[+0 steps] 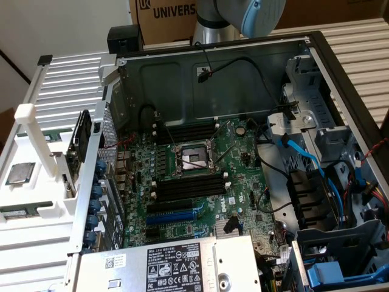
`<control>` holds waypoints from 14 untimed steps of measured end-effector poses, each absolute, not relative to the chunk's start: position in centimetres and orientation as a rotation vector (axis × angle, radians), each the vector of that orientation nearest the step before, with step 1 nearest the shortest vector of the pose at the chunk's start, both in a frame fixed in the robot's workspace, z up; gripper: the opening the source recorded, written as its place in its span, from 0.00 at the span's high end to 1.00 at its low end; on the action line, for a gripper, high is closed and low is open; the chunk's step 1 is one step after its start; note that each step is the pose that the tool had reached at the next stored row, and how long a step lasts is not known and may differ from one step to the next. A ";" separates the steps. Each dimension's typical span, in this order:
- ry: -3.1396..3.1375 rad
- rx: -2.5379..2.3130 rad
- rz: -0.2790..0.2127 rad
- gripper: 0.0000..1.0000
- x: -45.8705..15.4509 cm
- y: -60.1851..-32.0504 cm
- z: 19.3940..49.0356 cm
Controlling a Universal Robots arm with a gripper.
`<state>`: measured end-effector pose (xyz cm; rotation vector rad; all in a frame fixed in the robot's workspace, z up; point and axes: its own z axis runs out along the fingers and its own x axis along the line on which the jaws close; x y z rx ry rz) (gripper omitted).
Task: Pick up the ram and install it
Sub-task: 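Pick up the ram and move it above insertion slot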
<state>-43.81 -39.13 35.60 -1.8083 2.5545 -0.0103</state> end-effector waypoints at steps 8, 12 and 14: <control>2.431 -1.957 -0.034 0.90 -43.8 -39.1 35.3; 2.401 -1.981 -0.051 0.90 -43.9 -39.1 35.2; 2.394 -1.989 -0.051 0.90 -44.2 -39.1 35.1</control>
